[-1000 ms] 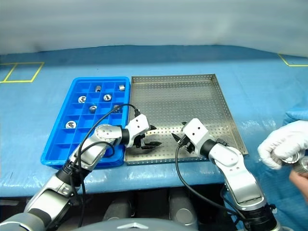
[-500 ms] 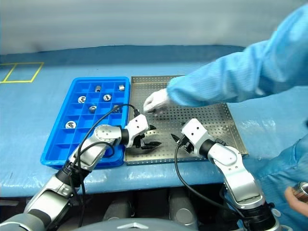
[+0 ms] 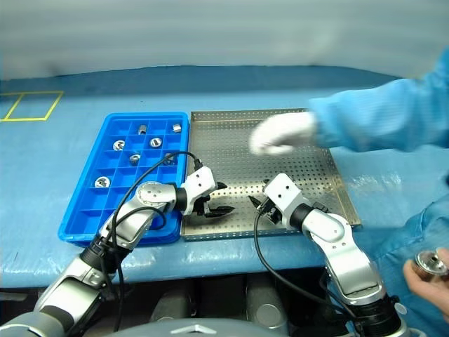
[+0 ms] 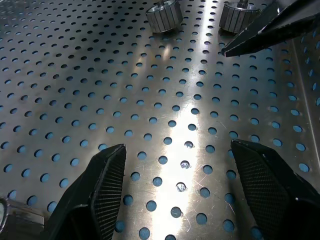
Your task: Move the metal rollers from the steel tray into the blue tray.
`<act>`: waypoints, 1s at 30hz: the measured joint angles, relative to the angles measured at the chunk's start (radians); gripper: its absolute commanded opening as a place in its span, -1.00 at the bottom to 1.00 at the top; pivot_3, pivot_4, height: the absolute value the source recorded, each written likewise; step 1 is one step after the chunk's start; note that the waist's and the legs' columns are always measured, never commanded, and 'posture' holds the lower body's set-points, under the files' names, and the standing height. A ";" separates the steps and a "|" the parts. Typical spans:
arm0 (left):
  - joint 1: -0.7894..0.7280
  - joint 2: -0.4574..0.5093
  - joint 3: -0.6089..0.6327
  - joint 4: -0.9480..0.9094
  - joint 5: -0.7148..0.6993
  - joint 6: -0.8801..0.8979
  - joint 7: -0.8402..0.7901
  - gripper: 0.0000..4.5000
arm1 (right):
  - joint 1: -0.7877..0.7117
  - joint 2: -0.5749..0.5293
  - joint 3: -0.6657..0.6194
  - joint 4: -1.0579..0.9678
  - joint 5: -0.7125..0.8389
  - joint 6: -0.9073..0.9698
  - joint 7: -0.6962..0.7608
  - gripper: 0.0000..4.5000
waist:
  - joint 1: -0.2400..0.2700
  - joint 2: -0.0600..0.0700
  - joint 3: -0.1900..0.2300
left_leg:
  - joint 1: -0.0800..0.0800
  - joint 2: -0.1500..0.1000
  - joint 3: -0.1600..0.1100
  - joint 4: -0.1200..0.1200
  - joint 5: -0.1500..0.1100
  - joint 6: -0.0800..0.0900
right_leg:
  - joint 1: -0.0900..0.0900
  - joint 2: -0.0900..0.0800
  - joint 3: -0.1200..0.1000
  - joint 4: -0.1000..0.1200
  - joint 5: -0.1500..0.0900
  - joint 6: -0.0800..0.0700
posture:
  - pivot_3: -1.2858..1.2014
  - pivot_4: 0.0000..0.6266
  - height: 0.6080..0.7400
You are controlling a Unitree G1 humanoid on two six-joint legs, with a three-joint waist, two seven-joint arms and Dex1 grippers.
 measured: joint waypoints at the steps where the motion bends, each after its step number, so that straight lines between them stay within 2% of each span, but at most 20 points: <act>1: 0.000 0.000 0.000 0.000 0.000 -0.001 0.000 0.62 | 0.000 0.000 0.000 0.000 0.000 0.000 0.000 0.27 | 0.000 0.000 0.000 | 0.000 0.000 0.000 0.000 0.000 0.000 | 0.000 0.000 0.000 0.000 0.000 0.000 | -0.03 -0.52 1.00; 15: -0.016 -0.004 0.100 -0.014 0.042 -0.039 0.131 0.62 | 0.002 0.002 0.000 0.000 0.000 0.000 -0.001 0.27 | 0.019 0.000 0.000 | 0.000 0.000 0.000 0.000 0.000 0.000 | 0.000 0.000 0.000 0.000 0.000 0.000 | -0.02 -0.52 1.00; 20: -0.074 0.022 0.088 -0.028 0.136 -0.035 0.176 0.62 | 0.000 0.003 0.001 0.005 0.000 -0.004 -0.001 0.27 | 0.026 0.000 0.000 | 0.000 0.000 0.000 0.001 0.000 0.000 | 0.001 0.000 0.000 0.000 0.000 0.000 | -0.02 -0.52 1.00; 26: -0.090 0.028 -0.006 -0.026 0.244 -0.018 0.175 0.62 | -0.003 0.011 0.011 0.022 -0.001 -0.011 -0.001 0.27 | 0.027 0.000 0.000 | 0.000 0.000 0.000 0.000 0.000 0.000 | 0.001 0.000 0.000 -0.001 0.000 0.000 | -0.02 -0.52 1.00; 30: -0.090 0.053 -0.035 -0.025 0.284 -0.017 0.146 0.98 | -0.003 0.011 0.011 0.022 -0.001 -0.011 -0.002 0.29 | 0.027 0.000 0.000 | 0.000 0.000 0.000 0.000 0.000 0.000 | 0.001 0.000 0.000 0.000 0.000 0.000 | -0.03 -0.52 1.00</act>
